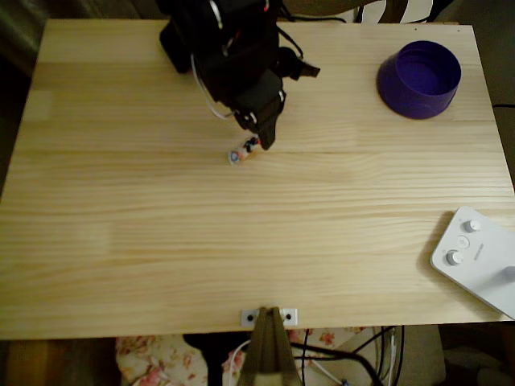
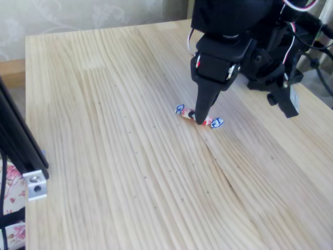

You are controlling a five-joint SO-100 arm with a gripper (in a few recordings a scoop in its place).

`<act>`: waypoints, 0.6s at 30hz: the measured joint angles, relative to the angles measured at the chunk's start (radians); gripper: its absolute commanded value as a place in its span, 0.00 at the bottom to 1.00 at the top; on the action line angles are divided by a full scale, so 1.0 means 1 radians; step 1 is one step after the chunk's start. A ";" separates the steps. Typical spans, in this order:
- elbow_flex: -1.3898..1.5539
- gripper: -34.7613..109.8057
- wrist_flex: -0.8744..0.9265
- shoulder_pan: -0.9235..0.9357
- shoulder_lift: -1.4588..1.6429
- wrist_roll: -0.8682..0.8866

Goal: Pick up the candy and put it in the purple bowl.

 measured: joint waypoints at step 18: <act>0.003 0.39 -0.071 0.035 -0.078 -0.034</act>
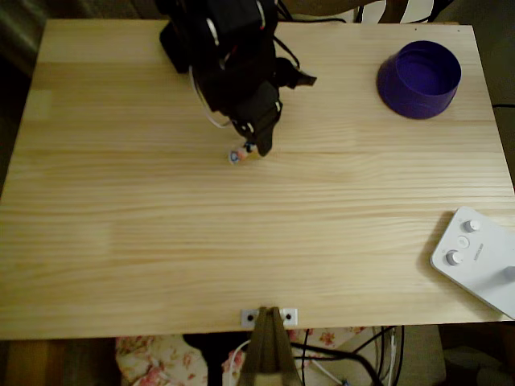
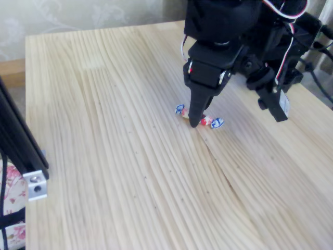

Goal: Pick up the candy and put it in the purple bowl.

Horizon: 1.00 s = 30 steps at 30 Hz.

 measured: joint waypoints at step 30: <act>0.028 0.24 -0.080 -0.005 -0.021 0.040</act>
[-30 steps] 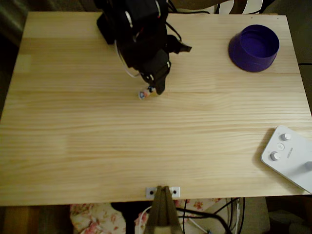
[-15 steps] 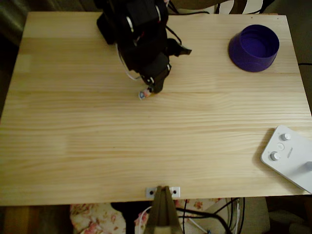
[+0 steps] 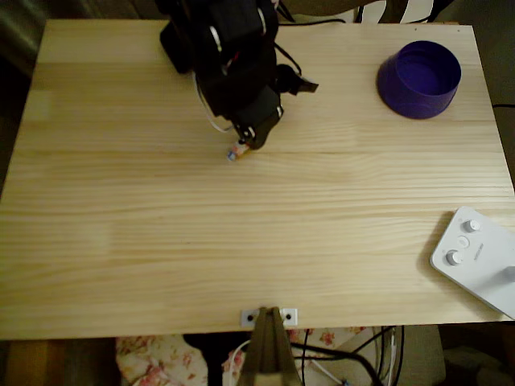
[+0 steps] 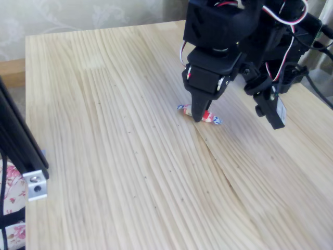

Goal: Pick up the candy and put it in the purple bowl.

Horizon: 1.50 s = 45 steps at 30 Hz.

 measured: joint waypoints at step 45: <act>-0.543 0.24 0.176 -0.838 0.057 1.344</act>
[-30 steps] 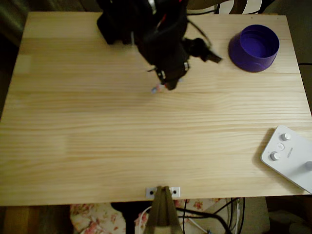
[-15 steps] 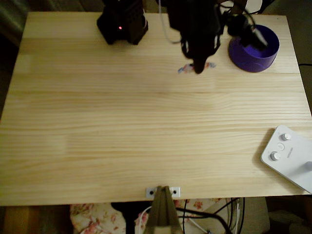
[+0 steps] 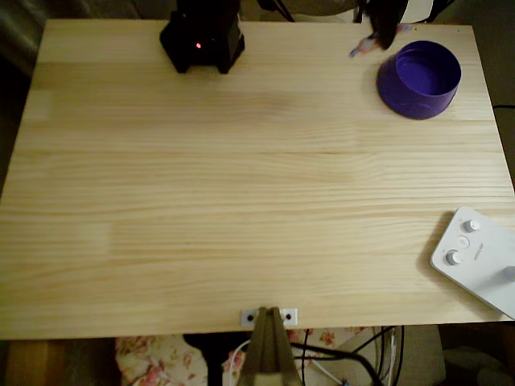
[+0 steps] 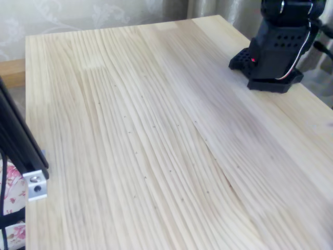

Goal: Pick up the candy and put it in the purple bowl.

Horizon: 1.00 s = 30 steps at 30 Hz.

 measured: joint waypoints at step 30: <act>-0.373 0.24 -0.193 -0.130 -0.523 0.206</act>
